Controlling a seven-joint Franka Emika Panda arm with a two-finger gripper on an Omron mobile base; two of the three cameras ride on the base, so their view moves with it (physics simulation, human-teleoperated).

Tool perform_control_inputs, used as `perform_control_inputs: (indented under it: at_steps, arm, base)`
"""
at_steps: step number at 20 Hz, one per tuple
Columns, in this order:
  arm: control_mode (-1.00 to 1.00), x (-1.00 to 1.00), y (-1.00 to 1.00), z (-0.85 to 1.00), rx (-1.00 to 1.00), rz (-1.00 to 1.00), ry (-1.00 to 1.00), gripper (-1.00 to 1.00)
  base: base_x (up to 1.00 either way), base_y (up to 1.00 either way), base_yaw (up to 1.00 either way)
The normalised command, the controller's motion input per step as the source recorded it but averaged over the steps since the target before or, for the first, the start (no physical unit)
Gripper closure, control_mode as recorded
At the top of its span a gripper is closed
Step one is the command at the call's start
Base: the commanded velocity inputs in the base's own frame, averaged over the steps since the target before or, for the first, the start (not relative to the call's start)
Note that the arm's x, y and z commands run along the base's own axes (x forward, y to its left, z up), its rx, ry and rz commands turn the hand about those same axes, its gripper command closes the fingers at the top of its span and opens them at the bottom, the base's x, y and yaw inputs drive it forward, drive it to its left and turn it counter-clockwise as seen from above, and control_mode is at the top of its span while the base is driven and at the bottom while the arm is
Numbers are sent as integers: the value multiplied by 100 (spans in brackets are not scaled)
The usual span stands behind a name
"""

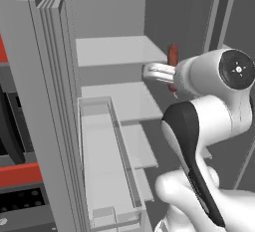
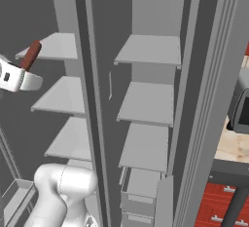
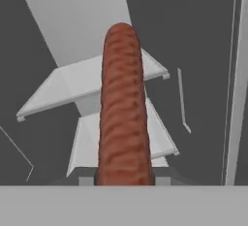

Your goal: Move the hot dog bun to the plate on the dining table and place the condiment next to that plate. Then navigate to the fridge and take the sausage and place it on the plate as well.

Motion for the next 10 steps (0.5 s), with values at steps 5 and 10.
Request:
perform_control_inputs:
  at_steps: [5,10]
  arm:
    - [-100,-30,0,-18,0,0,0,100]
    - [100,-15,3,-3,-2,0,-5,100]
  base:
    - [0,0,0]
    - [-56,10,-10]
